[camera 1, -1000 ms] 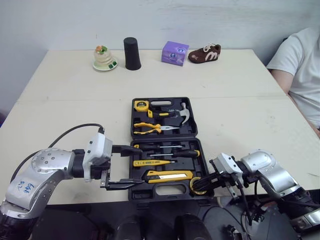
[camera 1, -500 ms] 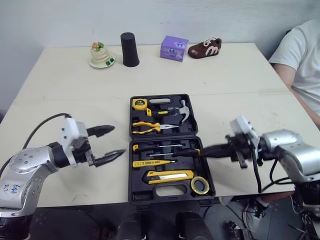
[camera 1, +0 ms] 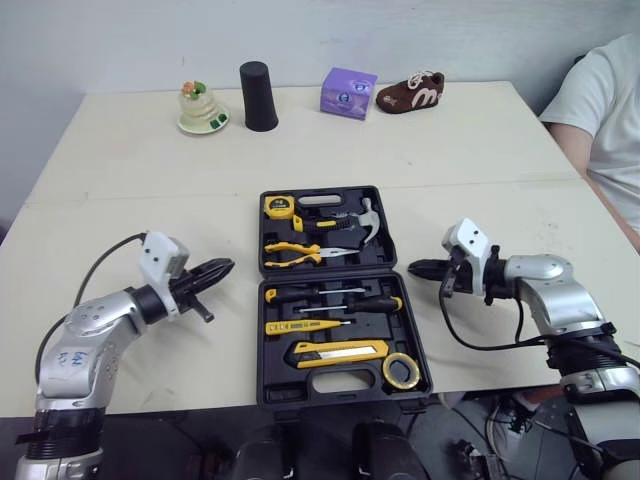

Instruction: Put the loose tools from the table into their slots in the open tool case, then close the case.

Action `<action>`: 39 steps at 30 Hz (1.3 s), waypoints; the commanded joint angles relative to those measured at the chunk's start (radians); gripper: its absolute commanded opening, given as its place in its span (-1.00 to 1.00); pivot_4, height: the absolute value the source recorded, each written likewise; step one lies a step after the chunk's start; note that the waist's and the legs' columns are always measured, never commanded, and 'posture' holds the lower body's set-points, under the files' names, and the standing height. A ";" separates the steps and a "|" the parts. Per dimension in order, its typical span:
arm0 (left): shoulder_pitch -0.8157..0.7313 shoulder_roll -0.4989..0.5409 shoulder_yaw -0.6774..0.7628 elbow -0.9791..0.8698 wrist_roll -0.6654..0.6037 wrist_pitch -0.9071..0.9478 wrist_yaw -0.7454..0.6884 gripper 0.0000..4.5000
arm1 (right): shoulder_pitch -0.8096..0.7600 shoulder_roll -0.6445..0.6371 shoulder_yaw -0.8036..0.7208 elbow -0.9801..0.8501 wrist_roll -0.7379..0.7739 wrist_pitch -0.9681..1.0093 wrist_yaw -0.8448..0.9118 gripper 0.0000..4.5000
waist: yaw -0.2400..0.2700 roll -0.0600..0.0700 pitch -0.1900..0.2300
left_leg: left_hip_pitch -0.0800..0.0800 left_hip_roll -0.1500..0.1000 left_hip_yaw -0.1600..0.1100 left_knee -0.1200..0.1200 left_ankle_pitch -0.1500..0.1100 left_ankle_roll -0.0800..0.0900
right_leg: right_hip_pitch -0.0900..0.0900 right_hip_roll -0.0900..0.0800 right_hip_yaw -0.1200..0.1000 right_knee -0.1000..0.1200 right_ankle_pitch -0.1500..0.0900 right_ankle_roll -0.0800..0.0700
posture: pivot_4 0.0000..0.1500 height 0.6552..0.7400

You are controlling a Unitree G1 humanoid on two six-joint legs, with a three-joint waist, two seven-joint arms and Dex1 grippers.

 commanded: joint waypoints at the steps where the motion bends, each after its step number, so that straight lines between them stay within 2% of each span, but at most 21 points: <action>1: -0.049 -0.042 -0.075 0.043 0.048 0.055 0.052 -0.98 | 0.006 0.031 -0.003 -0.050 0.004 0.025 -0.003 -1.00 | 0.000 0.000 0.000 | 0.001 0.000 0.000 0.000 0.000 0.000 | 0.001 0.000 0.000 0.000 0.000 0.000 | 1.00 1.00; 6: -0.071 -0.057 -0.132 0.079 0.091 0.072 0.055 -0.98 | 0.014 0.030 0.010 -0.092 -0.003 0.050 0.039 -1.00 | 0.000 0.000 0.000 | 0.001 0.001 0.000 0.001 0.000 0.000 | 0.000 0.001 0.001 0.002 0.000 0.000 | 1.00 1.00; 11: -0.125 -0.075 -0.177 0.108 0.076 0.114 -0.004 -0.98 | 0.034 0.026 0.013 -0.193 0.019 0.121 0.071 -1.00 | 0.004 0.000 0.000 | 0.001 0.000 0.000 0.001 0.001 0.000 | 0.000 0.000 0.000 0.003 0.000 0.000 | 1.00 1.00; 17: -0.170 -0.098 -0.185 0.097 0.052 0.139 -0.040 -0.98 | 0.029 0.039 0.004 -0.217 0.011 0.125 0.053 -1.00 | 0.008 0.000 0.000 | 0.000 -0.001 0.000 0.001 0.001 0.000 | 0.000 -0.001 0.000 0.003 0.000 0.000 | 1.00 1.00; 24: -0.195 -0.099 -0.208 0.043 0.066 0.196 -0.044 -0.98 | -0.008 0.076 0.007 -0.177 -0.041 0.094 -0.015 -1.00 | 0.005 0.000 0.000 | 0.000 -0.001 0.000 0.002 0.001 0.000 | 0.000 0.000 0.001 0.003 0.000 0.000 | 1.00 1.00; 29: -0.204 -0.089 -0.197 0.028 0.107 0.287 0.038 -0.98 | -0.037 0.113 0.017 -0.145 -0.063 0.075 -0.028 -1.00 | 0.001 0.000 0.000 | 0.000 0.000 0.000 0.002 0.001 0.000 | 0.000 0.000 0.001 0.004 0.000 0.000 | 1.00 1.00; 39: -0.204 -0.099 -0.168 0.066 0.147 0.241 0.075 -0.98 | -0.062 0.130 0.013 -0.101 -0.099 0.053 -0.039 -1.00 | -0.002 0.000 0.000 | 0.002 0.000 0.000 0.001 0.003 -0.001 | 0.000 0.000 0.001 0.004 0.000 0.000 | 1.00 1.00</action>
